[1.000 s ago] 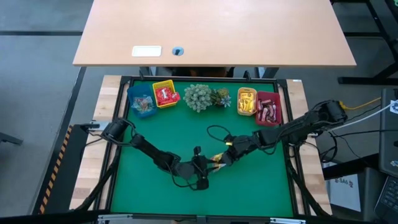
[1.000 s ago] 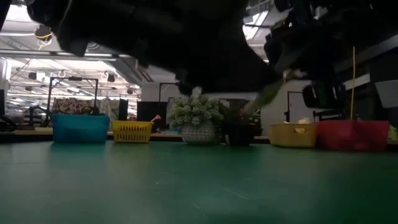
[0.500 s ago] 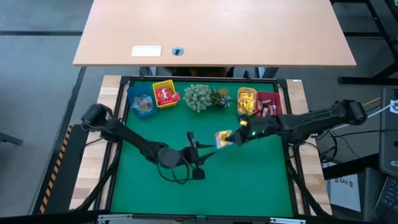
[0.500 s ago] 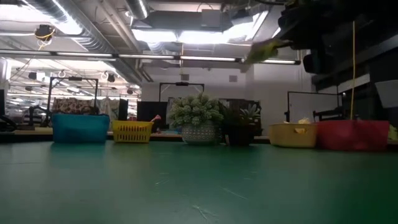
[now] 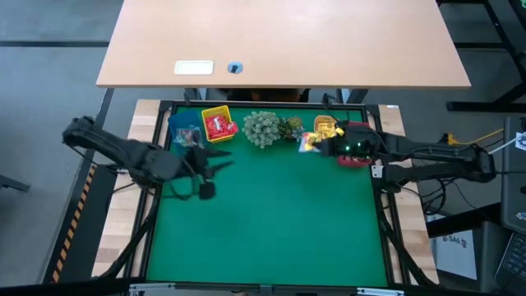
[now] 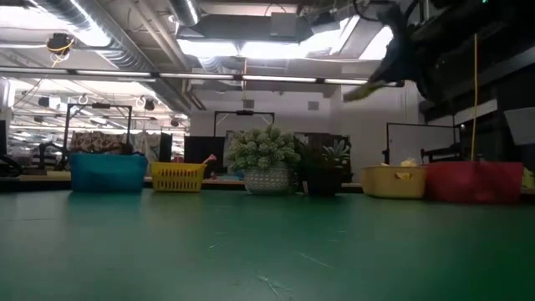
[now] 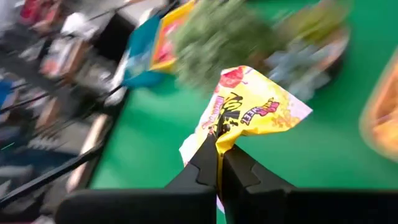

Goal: Sort candy
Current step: Put the yellow candy into the orange bin

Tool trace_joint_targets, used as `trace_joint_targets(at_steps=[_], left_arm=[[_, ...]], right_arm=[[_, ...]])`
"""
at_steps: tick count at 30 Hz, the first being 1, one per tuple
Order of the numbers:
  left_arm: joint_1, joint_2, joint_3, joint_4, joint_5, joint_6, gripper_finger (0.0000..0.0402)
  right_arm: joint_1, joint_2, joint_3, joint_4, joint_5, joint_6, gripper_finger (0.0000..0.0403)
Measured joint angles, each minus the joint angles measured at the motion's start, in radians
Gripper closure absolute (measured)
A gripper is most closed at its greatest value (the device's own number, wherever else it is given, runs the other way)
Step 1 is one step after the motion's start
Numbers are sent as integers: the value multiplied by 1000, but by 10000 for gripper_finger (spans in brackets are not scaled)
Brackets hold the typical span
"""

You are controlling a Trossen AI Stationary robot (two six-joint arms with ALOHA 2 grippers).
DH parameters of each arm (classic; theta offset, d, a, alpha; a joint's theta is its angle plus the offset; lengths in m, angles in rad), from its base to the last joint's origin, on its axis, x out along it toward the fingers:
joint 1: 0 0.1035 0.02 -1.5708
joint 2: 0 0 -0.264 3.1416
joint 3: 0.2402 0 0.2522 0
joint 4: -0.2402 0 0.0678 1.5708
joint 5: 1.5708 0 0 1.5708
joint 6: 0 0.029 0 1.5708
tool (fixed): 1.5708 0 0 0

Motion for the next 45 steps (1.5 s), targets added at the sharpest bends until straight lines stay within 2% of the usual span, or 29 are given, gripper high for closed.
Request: trace_joint_targets(at_steps=[3, 6, 10, 15, 18, 23, 28, 33, 37, 41, 45], left_arm=[[-15, -112, -3, -179, 9, -86, 303], [-43, -213, -65, -242, 7, -124, 303], [-75, -367, -225, -215, 0, -139, 303], [-87, -574, -480, -80, -95, -137, 303], [-86, -696, -603, -45, -105, -136, 303], [-86, -894, -742, -22, -108, -123, 303], [-86, -1054, -817, -3, -108, -76, 303], [-76, -1078, -880, 63, -91, -36, 303], [-57, -1073, -958, 206, 3, -34, 303], [-25, -1075, -1058, 459, 112, 10, 303], [17, -1074, -1075, 530, 204, 28, 303]], right_arm=[[-61, 0, 0, -68, 58, -38, 402], [-118, 6, 0, -121, 129, -67, 402], [-184, 8, -1, -149, 194, -72, 402], [-236, 8, -1, -151, 198, -73, 402], [-250, 8, -1, -151, 198, -73, 402], [-247, 14, -1, -152, 189, -73, 402], [-247, 40, -1, -160, 133, -73, 402], [-247, 87, -1, -161, 114, -73, 402], [-247, 131, -1, -150, 111, -70, 402], [-247, 174, -1, -137, 95, -68, 402], [-247, 208, -1, -136, 112, -69, 391]])
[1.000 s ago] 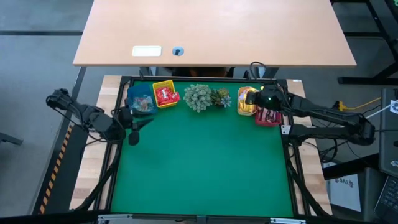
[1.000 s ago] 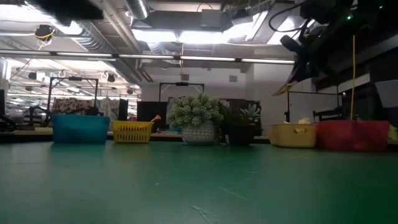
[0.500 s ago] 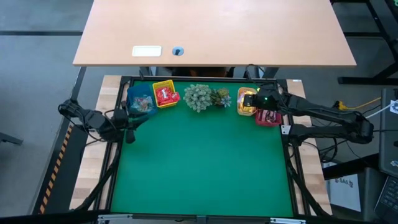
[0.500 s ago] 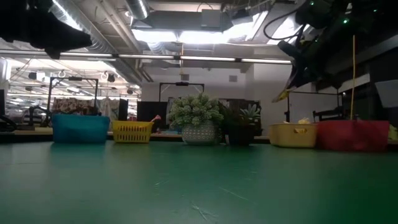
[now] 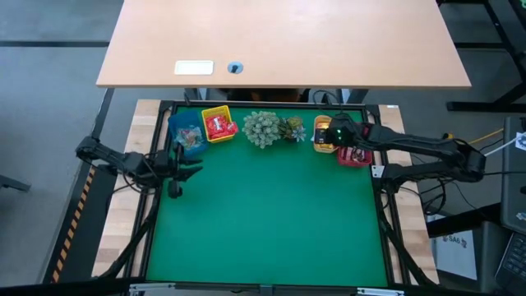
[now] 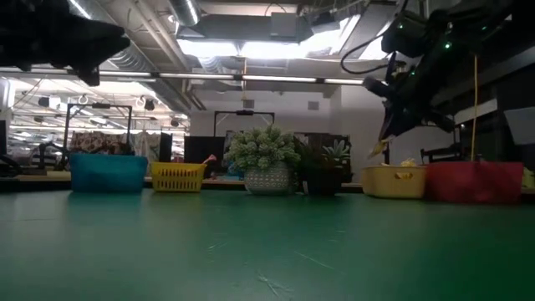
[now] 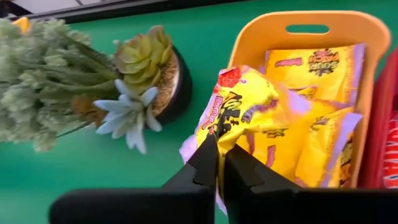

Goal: Sort candy
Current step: Put the yellow candy into the orange bin

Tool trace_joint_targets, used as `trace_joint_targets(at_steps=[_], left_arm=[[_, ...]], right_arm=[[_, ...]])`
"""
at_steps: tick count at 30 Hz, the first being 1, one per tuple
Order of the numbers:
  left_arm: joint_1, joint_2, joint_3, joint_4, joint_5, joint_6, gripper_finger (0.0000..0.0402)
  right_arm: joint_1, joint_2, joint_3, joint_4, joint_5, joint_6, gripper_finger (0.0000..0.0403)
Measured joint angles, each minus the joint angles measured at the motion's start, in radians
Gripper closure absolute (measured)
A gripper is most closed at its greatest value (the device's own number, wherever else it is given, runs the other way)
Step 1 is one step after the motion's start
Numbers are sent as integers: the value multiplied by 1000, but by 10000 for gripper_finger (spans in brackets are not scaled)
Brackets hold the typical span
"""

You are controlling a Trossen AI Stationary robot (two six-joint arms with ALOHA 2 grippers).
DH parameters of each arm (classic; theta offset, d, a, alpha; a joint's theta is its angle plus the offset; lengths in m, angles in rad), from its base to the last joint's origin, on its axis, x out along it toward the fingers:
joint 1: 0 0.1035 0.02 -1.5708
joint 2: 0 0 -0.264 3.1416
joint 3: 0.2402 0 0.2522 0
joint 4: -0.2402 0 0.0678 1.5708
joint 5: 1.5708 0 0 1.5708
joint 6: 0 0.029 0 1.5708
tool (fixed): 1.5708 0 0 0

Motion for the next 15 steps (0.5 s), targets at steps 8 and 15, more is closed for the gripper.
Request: trace_joint_targets(at_steps=[8, 15], left_arm=[[55, 0, -1, 169, 122, 228, 303], [145, -1, -1, 271, 147, 471, 303]], right_arm=[[0, 10, 0, -8, 70, -41, 307], [0, 9, 2, -12, 69, -45, 265]])
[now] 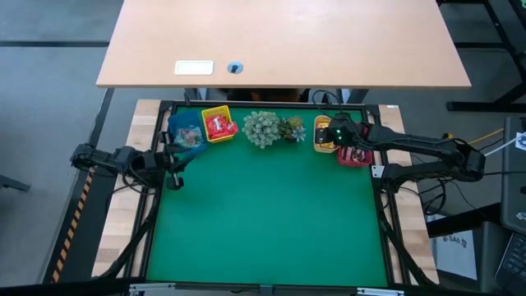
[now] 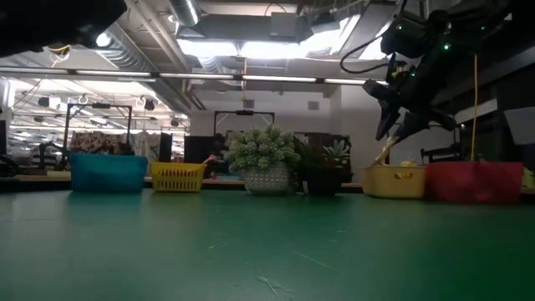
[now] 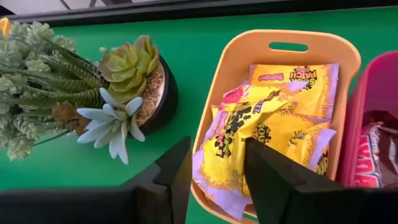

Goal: Sort candy
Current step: Put the yellow candy into the orange bin, then return to Home Position

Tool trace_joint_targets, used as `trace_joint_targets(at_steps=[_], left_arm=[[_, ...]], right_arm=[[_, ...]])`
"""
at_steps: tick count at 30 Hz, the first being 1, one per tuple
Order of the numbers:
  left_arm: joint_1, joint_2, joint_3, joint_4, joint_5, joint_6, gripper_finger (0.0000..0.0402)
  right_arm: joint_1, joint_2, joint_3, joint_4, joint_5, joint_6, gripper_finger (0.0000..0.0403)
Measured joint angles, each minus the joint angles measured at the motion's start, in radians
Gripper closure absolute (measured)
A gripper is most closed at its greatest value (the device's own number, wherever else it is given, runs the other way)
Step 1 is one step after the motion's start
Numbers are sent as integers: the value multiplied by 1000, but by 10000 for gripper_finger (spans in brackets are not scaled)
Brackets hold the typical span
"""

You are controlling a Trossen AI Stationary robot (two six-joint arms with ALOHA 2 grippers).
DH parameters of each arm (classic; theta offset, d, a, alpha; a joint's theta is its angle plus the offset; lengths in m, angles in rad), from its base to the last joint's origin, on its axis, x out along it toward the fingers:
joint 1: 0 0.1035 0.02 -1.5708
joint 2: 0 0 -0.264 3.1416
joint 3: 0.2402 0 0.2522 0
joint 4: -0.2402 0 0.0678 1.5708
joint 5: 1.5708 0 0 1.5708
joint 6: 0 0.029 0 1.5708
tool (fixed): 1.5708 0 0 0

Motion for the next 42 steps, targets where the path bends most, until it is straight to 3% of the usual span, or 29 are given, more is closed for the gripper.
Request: trace_joint_targets(at_steps=[5, 18, 25, 33, 42], left_arm=[[100, -3, 0, 2, -2, 44, 303], [252, -4, 0, -248, -22, -126, 303], [293, -4, 0, -404, -21, -242, 303], [314, -5, 0, -405, 2, -261, 303], [314, -1, 0, -422, 160, -364, 303]], right_arm=[[0, 0, 79, -98, -8, -3, 263], [0, 0, 417, -510, -12, -3, 263], [4, -13, 546, -605, -155, -4, 263], [159, -114, 570, -626, -218, -34, 271], [361, -238, 560, -645, -138, -29, 348]])
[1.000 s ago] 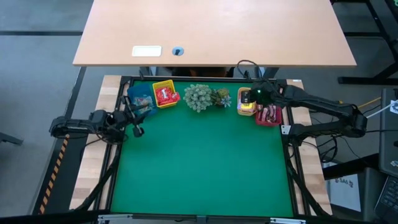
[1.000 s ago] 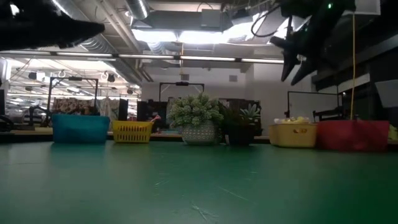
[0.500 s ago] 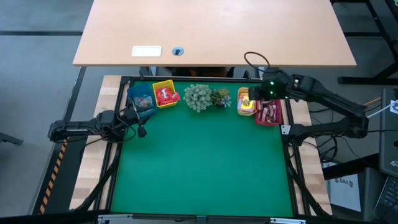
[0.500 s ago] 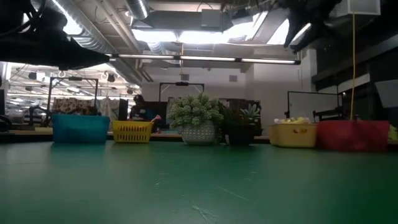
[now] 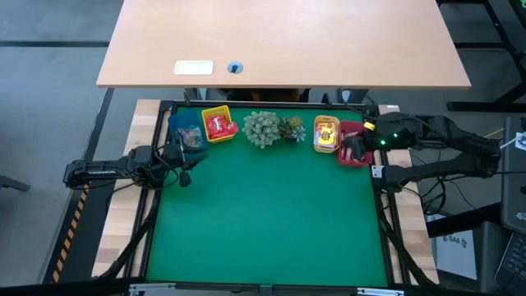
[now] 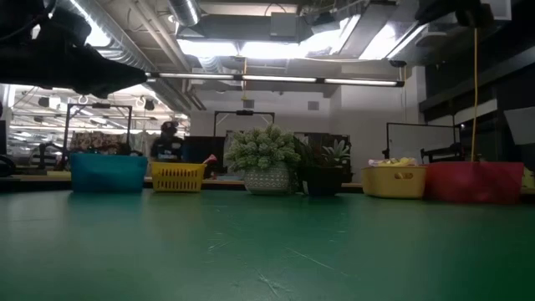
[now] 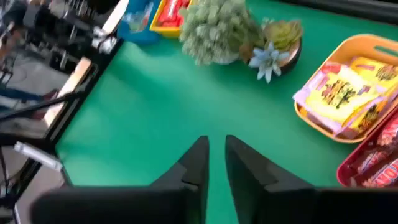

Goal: Sort candy
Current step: Return to Home Position

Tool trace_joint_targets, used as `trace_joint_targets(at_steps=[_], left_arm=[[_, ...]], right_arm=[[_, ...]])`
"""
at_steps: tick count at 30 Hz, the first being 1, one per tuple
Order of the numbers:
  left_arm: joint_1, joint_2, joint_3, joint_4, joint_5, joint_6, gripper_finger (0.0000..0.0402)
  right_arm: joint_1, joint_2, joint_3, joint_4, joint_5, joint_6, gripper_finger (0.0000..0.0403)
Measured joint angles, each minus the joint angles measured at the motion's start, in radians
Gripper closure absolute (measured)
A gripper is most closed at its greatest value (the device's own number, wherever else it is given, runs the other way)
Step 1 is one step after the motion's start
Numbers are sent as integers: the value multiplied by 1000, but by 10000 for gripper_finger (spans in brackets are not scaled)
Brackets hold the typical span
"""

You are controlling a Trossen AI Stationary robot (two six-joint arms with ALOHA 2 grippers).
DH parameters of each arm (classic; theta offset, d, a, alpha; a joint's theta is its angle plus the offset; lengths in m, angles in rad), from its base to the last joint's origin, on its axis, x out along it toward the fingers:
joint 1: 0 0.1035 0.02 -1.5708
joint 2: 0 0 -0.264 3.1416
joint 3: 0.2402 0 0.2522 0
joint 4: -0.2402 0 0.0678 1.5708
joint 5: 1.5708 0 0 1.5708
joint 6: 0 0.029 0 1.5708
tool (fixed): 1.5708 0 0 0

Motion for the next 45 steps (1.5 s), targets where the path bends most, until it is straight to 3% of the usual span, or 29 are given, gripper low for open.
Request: trace_joint_targets(at_steps=[4, 8, 13, 20, 28, 32, 40, 45], left_arm=[[0, 0, 0, 0, -7, -9, 303], [0, 0, 0, 1, -9, -9, 303], [0, 1, 0, 2, -10, -8, 303], [0, 1, 0, 3, -11, -8, 303], [0, 1, 0, 4, -11, -7, 303], [0, 1, 0, 4, -11, -7, 303], [0, 1, 0, 4, -11, -7, 303], [0, 1, 0, 4, -11, -7, 303]], right_arm=[[55, -85, -86, -1, 0, 7, 390], [92, -209, -234, 75, 0, 94, 395], [118, -370, -450, 326, -19, 115, 383], [118, -570, -723, 591, -104, 106, 397], [117, -714, -973, 966, -118, 20, 398], [117, -723, -1052, 1099, -133, -50, 398], [109, -722, -1083, 1098, -133, -195, 398], [19, -723, -1083, 1089, -133, -284, 398]])
